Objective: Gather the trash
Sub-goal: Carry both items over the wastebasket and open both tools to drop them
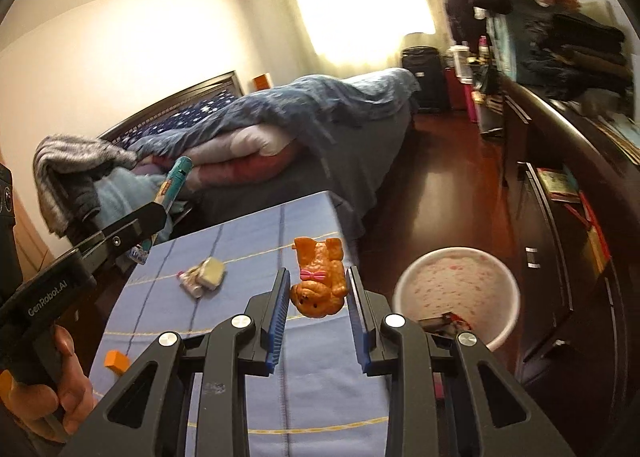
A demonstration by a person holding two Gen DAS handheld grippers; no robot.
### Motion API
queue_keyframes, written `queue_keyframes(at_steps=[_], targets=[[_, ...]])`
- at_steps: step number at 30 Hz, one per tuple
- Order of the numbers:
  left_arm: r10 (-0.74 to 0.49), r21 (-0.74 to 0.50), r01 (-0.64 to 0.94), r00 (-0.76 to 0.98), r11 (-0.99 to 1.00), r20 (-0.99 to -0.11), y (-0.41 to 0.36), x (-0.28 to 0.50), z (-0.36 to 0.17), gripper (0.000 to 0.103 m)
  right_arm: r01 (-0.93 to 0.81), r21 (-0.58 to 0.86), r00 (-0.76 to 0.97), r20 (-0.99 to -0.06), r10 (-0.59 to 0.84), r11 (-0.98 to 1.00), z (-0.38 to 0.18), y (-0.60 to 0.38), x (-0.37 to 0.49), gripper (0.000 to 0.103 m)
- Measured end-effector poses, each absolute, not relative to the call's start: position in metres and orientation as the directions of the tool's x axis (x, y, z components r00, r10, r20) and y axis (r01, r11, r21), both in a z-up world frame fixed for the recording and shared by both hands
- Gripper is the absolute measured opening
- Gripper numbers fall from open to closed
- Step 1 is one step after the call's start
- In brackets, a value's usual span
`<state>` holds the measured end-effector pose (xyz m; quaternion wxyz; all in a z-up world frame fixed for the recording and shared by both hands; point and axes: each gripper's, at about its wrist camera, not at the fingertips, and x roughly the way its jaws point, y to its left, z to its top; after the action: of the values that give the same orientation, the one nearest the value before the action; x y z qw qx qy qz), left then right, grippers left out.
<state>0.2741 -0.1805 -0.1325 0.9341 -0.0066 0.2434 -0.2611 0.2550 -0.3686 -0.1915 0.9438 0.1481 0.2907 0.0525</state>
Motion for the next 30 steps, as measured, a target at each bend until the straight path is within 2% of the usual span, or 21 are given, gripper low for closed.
queue_keyframes(at_steps=[8, 16, 30], targets=[[-0.589, -0.144, 0.602, 0.656, 0.785, -0.473, -0.250, 0.294, -0.147, 0.023, 0.133, 0.324, 0.826, -0.559, 0.076, 0.937, -0.208, -0.422, 0.254, 0.029], [-0.636, -0.153, 0.667, 0.578, 0.729, -0.511, -0.303, 0.319, -0.174, 0.023, 0.252, 0.332, 0.805, -0.593, -0.007, 0.909, -0.232, -0.467, 0.266, 0.029], [-0.609, -0.188, 0.674, 0.466, 0.714, -0.641, -0.357, 0.385, -0.254, 0.023, 0.349, 0.313, 0.735, -0.676, -0.051, 0.883, -0.298, -0.500, 0.313, 0.029]])
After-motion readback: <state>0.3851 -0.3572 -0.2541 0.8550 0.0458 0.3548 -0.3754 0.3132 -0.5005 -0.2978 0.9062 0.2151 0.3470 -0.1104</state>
